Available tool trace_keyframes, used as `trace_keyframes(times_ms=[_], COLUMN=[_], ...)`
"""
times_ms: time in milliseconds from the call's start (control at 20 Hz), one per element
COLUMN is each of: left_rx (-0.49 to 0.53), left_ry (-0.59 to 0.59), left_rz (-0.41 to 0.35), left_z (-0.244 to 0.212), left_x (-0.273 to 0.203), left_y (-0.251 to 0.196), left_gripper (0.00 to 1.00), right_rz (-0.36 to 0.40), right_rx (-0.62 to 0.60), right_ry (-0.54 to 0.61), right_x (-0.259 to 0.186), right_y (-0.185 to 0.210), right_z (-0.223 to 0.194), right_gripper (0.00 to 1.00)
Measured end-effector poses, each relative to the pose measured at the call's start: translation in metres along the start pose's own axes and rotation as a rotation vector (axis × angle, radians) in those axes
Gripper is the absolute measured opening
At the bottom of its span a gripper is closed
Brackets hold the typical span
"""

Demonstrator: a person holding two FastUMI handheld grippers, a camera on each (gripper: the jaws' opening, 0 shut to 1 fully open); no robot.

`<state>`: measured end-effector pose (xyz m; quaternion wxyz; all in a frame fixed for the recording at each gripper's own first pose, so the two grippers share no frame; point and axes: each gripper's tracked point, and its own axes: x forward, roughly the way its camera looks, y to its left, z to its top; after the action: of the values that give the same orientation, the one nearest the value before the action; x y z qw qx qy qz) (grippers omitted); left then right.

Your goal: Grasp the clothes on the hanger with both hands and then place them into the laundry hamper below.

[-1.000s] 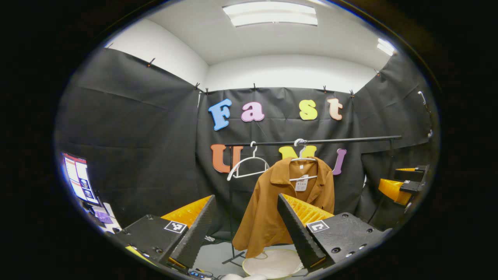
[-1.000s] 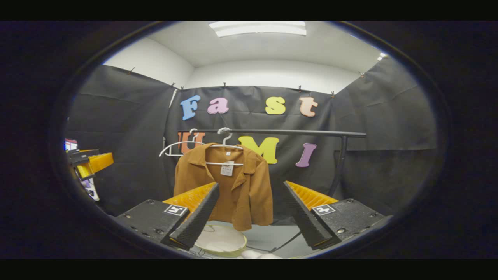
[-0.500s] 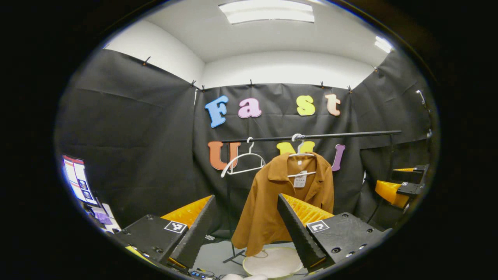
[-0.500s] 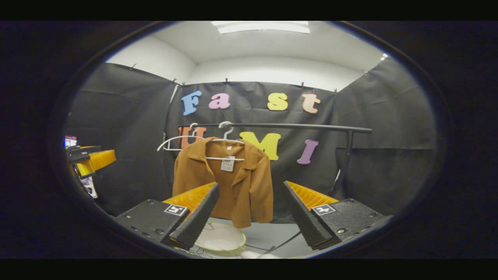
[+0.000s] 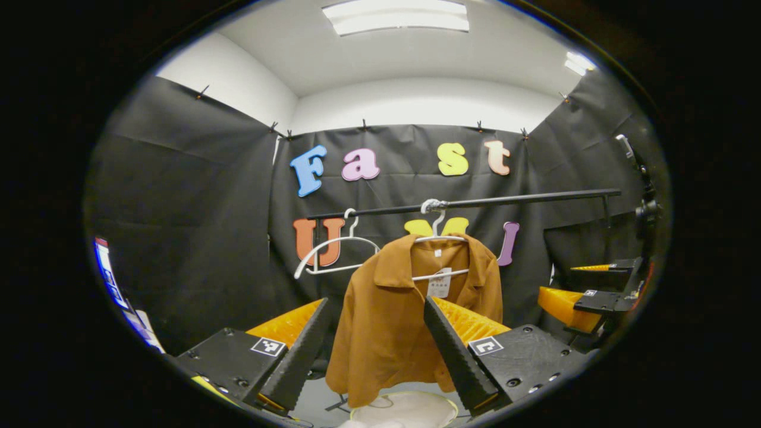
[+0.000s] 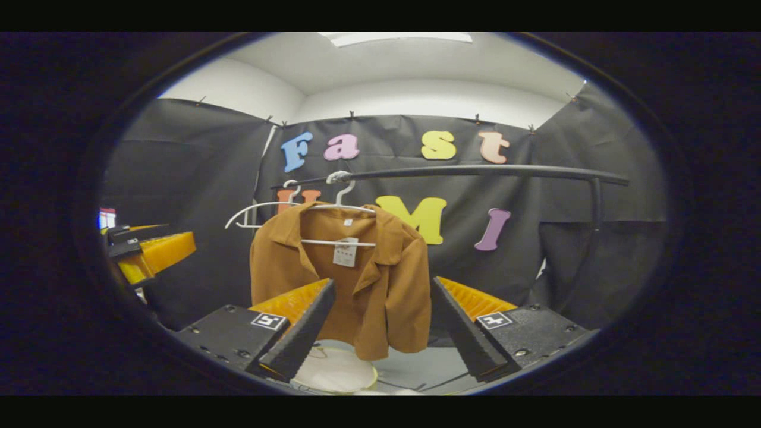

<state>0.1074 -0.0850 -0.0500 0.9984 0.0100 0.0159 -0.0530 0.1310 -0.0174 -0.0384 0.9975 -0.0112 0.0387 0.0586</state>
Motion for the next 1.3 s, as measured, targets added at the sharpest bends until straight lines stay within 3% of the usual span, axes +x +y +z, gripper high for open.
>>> trace_keyframes(times_ms=[150,350,550,750,1050,1200,1300], left_rx=[0.017,-0.033,-0.011,0.004,0.012,0.016,0.030], left_ry=[0.000,0.029,0.036,0.044,0.083,0.109,0.114], left_rz=[-0.015,-0.031,0.000,0.016,0.074,0.103,0.123], left_z=[-0.017,-0.041,-0.057,-0.072,-0.096,-0.103,-0.104], left_x=[0.037,0.082,0.119,0.151,0.188,0.200,0.203], left_y=[-0.018,-0.036,-0.038,-0.042,-0.035,-0.027,-0.021], left_gripper=[1.00,1.00,1.00,1.00,1.00,0.96,0.99], right_rz=[0.040,0.077,0.105,0.131,0.138,0.141,0.151], right_rx=[-0.004,-0.003,0.022,0.059,0.070,0.089,0.090], right_ry=[-0.001,0.007,0.068,0.092,0.113,0.118,0.116], right_x=[0.050,0.112,0.169,0.205,0.238,0.252,0.257], right_y=[-0.001,-0.002,-0.003,0.000,0.008,0.006,0.003], right_z=[-0.001,-0.009,-0.031,-0.040,-0.047,-0.049,-0.048], right_gripper=[1.00,1.00,0.94,0.88,0.87,0.72,0.61])
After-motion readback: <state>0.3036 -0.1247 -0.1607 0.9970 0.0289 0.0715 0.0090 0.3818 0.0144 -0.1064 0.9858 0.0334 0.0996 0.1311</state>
